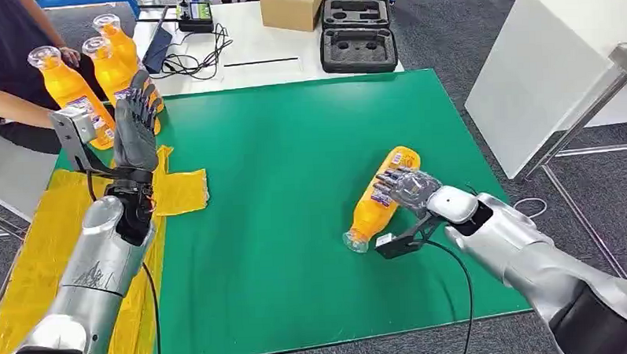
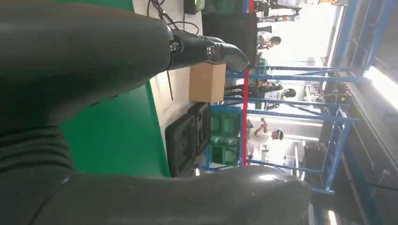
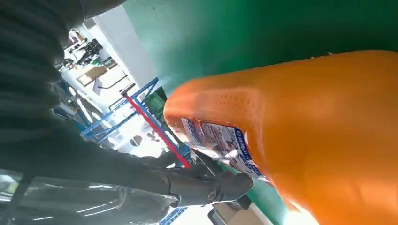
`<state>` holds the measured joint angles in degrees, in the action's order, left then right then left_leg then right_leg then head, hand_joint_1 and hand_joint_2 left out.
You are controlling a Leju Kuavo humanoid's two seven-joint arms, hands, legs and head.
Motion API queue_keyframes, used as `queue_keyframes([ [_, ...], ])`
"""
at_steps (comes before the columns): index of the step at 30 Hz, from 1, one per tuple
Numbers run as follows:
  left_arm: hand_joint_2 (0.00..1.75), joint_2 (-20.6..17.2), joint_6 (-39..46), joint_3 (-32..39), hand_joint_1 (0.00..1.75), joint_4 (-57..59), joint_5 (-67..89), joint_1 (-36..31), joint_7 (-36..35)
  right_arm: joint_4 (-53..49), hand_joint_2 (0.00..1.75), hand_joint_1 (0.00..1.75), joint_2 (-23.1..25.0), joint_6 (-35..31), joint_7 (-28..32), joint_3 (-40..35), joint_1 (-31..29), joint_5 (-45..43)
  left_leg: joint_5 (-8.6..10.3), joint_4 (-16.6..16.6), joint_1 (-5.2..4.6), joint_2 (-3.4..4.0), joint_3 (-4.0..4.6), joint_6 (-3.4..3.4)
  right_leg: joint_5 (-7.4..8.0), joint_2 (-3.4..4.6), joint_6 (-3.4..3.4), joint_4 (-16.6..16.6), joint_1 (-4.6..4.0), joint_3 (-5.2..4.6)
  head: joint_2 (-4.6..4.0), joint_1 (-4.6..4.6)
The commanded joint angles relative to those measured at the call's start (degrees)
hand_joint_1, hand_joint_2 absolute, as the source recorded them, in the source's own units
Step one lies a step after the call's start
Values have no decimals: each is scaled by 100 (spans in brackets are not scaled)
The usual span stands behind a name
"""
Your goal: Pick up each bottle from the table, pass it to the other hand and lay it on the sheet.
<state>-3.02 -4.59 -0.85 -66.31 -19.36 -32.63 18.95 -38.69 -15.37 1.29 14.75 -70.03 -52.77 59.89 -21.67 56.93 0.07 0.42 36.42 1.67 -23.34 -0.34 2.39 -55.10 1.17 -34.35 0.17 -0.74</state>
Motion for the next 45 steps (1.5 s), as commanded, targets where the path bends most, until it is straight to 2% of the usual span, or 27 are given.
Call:
queue_keyframes([
  [1,0,11,26,-16,0,268,-17,-146,-25,491,175,0,36,-315,-291,260,104,283,-9,0,7,-21,-22,-8,-11,-16,-12,5,-7,30,0,2],
  [2,0,6,43,29,0,200,-27,-89,-19,664,175,0,163,-644,-624,449,53,444,-6,-2,5,-13,-16,-7,-7,-9,-9,5,-5,22,0,2],
  [6,0,4,35,123,0,67,-29,17,-8,872,175,0,335,-1019,-875,951,-64,647,-37,19,10,4,-50,-20,-28,15,-30,-14,-11,50,0,2],
  [7,0,3,39,145,0,70,-26,14,-6,900,175,0,383,-1152,-929,1112,-59,761,-12,3,0,5,-18,-9,-9,10,-13,-5,-1,18,0,2],
  [14,0,-23,-32,167,0,109,-14,39,53,1013,175,0,520,-1347,-1012,1285,72,1109,-22,6,8,4,-28,-14,-15,10,-17,-6,-9,32,0,2],
  [25,0,-31,-43,182,0,24,-2,120,74,1094,175,0,673,-1376,-1047,1349,142,1211,-15,7,6,-5,-16,-10,-12,1,-13,-6,-7,22,0,2],
  [35,0,-143,-42,242,0,-40,-42,140,100,1490,175,0,982,-1082,-529,1417,97,1262,-7,-1,3,0,-5,-6,-3,4,-7,-1,-5,10,0,2],
  [45,0,-114,-43,203,0,-81,-51,120,101,1587,175,0,1054,-1051,-473,1450,125,1229,-6,0,3,-1,-2,-5,-3,2,-5,-1,-4,7,0,2],
])
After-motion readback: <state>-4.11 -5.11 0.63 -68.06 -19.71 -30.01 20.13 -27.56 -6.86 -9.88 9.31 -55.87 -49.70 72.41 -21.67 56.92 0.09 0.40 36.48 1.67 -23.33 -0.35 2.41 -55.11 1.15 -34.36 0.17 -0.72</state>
